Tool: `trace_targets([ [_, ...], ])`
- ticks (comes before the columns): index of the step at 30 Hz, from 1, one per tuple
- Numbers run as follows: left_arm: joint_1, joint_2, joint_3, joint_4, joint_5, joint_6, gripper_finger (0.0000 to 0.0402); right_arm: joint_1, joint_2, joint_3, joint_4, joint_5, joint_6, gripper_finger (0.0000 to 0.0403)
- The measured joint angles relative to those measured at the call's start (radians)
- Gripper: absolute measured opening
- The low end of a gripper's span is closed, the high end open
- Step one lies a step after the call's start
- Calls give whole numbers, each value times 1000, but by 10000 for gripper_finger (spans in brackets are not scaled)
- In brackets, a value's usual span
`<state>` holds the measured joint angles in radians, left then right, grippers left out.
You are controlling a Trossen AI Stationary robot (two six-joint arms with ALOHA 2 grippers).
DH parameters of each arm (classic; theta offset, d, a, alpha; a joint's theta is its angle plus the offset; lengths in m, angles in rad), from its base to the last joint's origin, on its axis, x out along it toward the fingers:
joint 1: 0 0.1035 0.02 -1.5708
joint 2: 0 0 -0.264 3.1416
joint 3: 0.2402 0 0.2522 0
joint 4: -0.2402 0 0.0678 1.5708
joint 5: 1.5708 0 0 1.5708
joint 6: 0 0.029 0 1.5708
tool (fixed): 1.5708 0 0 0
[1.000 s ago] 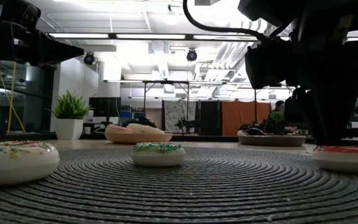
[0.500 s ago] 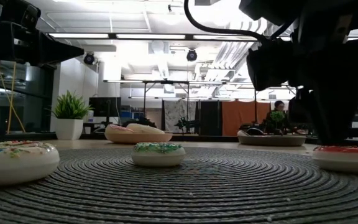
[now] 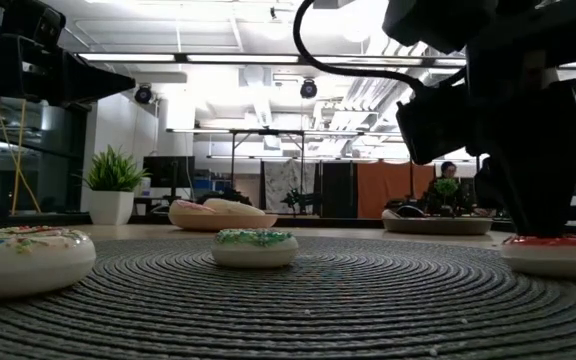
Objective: Pick & Place donuts
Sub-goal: Put the small orange donut on the gray plate
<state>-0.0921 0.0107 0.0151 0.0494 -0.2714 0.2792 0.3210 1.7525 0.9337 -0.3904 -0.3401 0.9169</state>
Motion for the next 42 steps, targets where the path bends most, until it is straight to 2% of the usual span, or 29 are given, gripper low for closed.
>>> trace_targets([
  [8, 0, 0, 0, 0, 0, 0, 0, 0, 2, 0, 1, 29, 3, 128],
  [19, 0, 0, 0, 0, 0, 0, 0, 0, -1, 0, 32, 35, 3, 68],
  [29, 0, 0, 0, 0, 0, 0, 0, -16, -67, 2, 172, 52, 28, 36],
  [34, 0, 0, 0, 0, 0, 0, 0, -50, -115, 3, 186, 123, 46, 37],
  [42, 0, 0, 0, 0, 0, 0, 0, -167, -162, 3, 165, 262, 68, 39],
])
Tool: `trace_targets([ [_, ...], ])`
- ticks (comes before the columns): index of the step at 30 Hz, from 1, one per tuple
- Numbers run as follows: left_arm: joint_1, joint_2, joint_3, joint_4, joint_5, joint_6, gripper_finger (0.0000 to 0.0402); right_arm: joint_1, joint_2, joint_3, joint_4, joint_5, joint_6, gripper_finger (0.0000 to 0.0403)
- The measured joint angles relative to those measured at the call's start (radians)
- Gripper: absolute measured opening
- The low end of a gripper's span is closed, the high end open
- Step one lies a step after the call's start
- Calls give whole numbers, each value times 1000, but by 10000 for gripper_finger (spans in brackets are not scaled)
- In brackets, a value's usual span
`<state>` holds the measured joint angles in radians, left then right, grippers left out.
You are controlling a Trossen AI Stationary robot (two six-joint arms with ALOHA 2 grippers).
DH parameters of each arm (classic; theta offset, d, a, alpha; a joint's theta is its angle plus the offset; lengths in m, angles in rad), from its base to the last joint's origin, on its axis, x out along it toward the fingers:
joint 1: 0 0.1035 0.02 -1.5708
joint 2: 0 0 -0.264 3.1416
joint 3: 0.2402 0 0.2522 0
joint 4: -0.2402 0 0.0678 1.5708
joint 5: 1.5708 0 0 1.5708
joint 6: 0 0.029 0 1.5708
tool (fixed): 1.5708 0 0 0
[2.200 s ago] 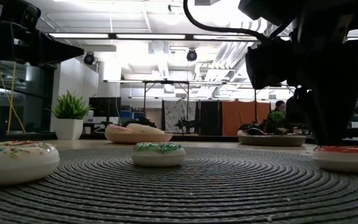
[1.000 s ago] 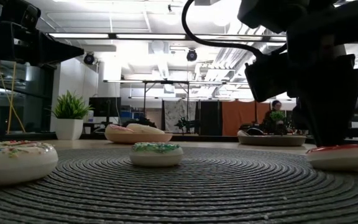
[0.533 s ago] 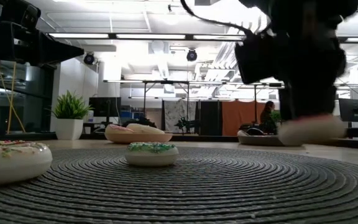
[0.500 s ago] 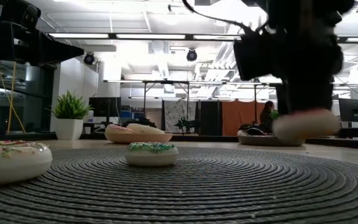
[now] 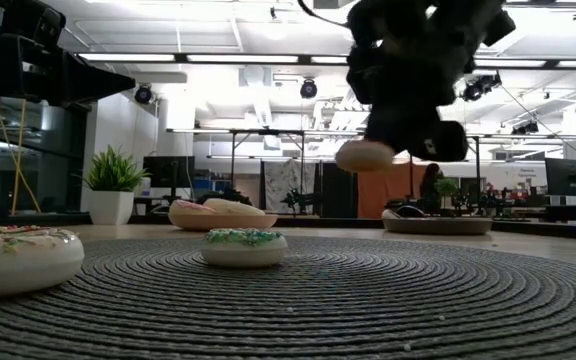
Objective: Pick & Place donuts
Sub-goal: Put the small orange donut on the gray plate
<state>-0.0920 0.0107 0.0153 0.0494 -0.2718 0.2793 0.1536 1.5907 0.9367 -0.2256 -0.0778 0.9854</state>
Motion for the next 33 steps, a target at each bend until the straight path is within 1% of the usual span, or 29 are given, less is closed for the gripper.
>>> trace_targets([
  [3, 0, 0, 0, 0, 0, 0, 0, -60, -13, -2, -9, 51, -12, 36],
  [6, 0, 0, 0, 0, 0, 0, 0, -131, -20, -2, -15, 74, -51, 36],
  [12, 0, 0, 0, 0, 0, 0, 0, -265, -20, -3, 9, 73, -131, 41],
  [16, 0, 0, 0, 0, 0, 0, 0, -351, -24, -3, -11, 71, -176, 38],
  [23, 0, 0, 0, 0, 0, 0, 0, -484, -47, -3, -105, 131, -183, 37],
  [28, 0, 0, 0, 0, 0, 0, 0, -583, -92, -3, -225, 193, -164, 41],
  [33, 0, 0, 0, 0, 0, 0, 0, -676, -145, -3, -320, 257, -149, 37],
])
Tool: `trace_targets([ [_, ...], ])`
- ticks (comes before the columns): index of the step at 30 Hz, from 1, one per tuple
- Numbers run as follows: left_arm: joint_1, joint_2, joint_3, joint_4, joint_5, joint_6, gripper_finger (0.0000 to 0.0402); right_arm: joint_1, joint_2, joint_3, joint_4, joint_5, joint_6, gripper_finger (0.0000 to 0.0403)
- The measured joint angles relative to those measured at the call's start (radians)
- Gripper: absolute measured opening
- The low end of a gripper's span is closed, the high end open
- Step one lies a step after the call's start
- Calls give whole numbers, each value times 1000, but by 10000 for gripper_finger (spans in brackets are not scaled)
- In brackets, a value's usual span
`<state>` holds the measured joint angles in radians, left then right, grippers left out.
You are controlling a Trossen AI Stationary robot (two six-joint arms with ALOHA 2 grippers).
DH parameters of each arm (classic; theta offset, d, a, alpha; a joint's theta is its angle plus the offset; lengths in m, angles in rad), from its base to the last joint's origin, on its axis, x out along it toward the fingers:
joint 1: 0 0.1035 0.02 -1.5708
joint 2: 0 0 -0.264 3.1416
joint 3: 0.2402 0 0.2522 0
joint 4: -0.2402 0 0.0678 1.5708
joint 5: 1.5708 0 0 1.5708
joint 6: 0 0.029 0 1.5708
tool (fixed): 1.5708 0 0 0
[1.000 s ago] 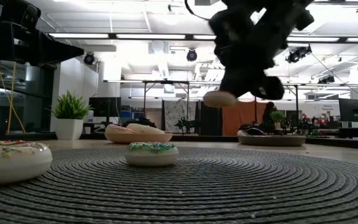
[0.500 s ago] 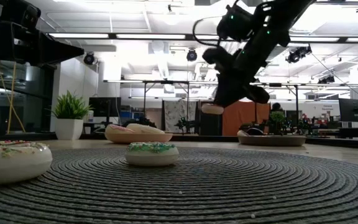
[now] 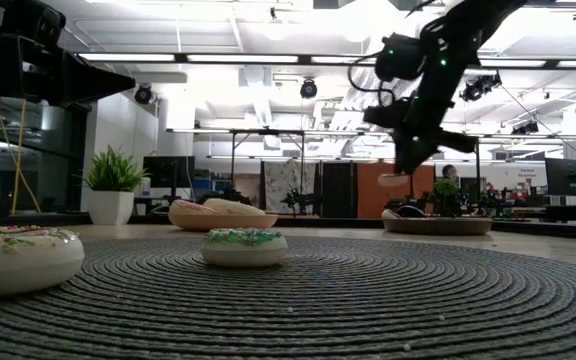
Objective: Pick & Place donuts
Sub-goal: Put the small orange donut on the gray plate, then put the small green donut on the gray plate
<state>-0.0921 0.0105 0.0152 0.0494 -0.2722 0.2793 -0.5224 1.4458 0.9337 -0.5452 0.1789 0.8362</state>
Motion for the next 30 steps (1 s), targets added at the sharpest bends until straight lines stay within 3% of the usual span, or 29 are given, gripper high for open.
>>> trace_targets([
  [6, 0, 0, 0, 0, 0, 0, 0, -96, -12, 0, -158, 30, 44, 39],
  [15, 0, 0, 0, 0, 0, 0, 0, -185, -12, 0, -254, 38, 100, 55],
  [22, 0, 0, 0, 0, 0, 0, 0, -213, -2, 0, -252, 47, 129, 80],
  [30, 0, 0, 0, 0, 0, 0, 0, -224, 92, 0, -209, 14, 133, 118],
])
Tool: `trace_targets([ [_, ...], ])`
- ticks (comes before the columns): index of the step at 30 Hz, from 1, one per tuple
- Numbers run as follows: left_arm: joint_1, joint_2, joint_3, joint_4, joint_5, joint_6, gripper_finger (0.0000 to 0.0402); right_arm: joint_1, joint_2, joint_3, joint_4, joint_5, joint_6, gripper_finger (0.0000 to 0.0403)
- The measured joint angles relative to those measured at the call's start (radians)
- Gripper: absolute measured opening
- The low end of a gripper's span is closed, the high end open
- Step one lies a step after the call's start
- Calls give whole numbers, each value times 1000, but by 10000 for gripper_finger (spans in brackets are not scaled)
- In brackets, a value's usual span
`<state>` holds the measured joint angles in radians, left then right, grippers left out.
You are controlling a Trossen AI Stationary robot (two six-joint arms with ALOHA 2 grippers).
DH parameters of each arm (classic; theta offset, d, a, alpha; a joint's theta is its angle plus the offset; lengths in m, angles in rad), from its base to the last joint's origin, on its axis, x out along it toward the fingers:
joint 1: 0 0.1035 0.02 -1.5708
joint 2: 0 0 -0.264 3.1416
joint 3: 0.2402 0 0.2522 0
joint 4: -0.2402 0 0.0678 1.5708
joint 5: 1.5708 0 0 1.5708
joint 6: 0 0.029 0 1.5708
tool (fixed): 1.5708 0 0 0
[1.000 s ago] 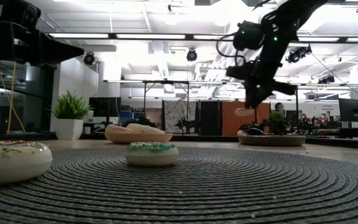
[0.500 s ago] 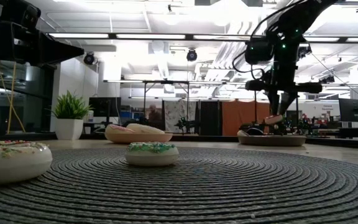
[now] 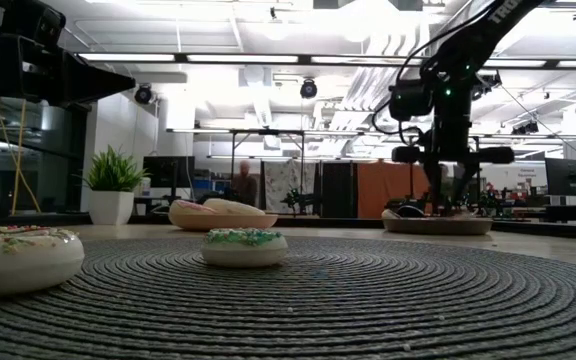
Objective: Pick & Place donuts
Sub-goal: Put the small green donut on the gray plate
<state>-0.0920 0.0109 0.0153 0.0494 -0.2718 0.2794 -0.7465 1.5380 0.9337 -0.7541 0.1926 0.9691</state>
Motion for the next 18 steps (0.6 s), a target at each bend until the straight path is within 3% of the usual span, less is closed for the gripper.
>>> trace_targets([
  [10, 0, 0, 0, 0, 0, 0, 0, 31, -49, -1, 120, 52, -52, 138],
  [14, 0, 0, 0, 0, 0, 0, 0, 79, -74, -1, 248, -33, -200, 138],
  [18, 0, 0, 0, 0, 0, 0, 0, 146, -76, 0, 348, -210, -351, 138],
])
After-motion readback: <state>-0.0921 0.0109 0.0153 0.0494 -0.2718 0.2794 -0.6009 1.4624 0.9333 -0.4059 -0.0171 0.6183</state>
